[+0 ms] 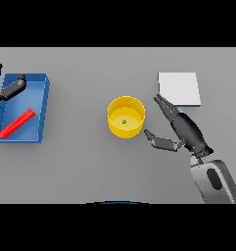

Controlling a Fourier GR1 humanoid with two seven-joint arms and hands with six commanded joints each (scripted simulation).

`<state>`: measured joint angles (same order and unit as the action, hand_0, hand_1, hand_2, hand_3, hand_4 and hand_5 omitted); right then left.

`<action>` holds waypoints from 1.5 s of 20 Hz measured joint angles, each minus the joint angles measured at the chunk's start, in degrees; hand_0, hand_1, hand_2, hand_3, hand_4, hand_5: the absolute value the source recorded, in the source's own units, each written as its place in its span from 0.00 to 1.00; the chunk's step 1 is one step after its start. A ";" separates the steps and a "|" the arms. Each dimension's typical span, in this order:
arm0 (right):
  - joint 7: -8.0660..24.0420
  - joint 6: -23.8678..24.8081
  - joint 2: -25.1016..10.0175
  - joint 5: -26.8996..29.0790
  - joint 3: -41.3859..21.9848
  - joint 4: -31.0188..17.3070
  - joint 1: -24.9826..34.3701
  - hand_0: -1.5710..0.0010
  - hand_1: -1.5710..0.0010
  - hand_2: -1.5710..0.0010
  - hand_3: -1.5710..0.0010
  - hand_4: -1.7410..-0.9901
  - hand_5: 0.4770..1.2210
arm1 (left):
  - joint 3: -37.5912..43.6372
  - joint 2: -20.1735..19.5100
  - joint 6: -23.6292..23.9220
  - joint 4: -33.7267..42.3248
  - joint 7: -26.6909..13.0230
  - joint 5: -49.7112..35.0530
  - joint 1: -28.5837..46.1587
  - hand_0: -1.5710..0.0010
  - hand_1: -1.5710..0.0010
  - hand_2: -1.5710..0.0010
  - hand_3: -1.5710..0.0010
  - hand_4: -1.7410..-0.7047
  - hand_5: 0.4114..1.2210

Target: Pick up the red beaker and tilt it to pour out 1 green nut into yellow bowl. Pick up the yellow bowl and place it on the metallic measuring scale.

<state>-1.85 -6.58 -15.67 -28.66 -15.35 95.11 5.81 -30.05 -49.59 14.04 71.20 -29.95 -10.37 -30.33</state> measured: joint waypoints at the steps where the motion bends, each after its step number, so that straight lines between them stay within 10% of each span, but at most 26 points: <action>1: 0.42 -1.01 -1.25 -2.13 -1.24 -0.83 2.28 1.00 1.00 1.00 1.00 0.61 0.26 | -0.28 0.18 0.25 0.52 0.65 0.02 0.69 1.00 1.00 1.00 1.00 0.91 0.37; 7: -2.43 -8.06 -6.32 -10.42 -8.70 -5.04 12.04 1.00 1.00 1.00 1.00 0.63 0.24 | -0.18 0.08 -0.05 0.38 -0.05 -0.24 0.28 1.00 1.00 1.00 1.00 0.91 0.38; 30: -6.80 -20.71 -3.26 -16.89 -20.96 -26.80 30.01 1.00 1.00 1.00 1.00 0.58 0.30 | -0.31 -0.53 -0.65 -0.47 0.59 0.24 -0.01 1.00 1.00 1.00 1.00 0.91 0.40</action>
<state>-8.64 -27.29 -18.93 -45.55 -36.31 68.31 35.83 -30.36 -50.11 13.39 70.73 -29.36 -10.13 -30.34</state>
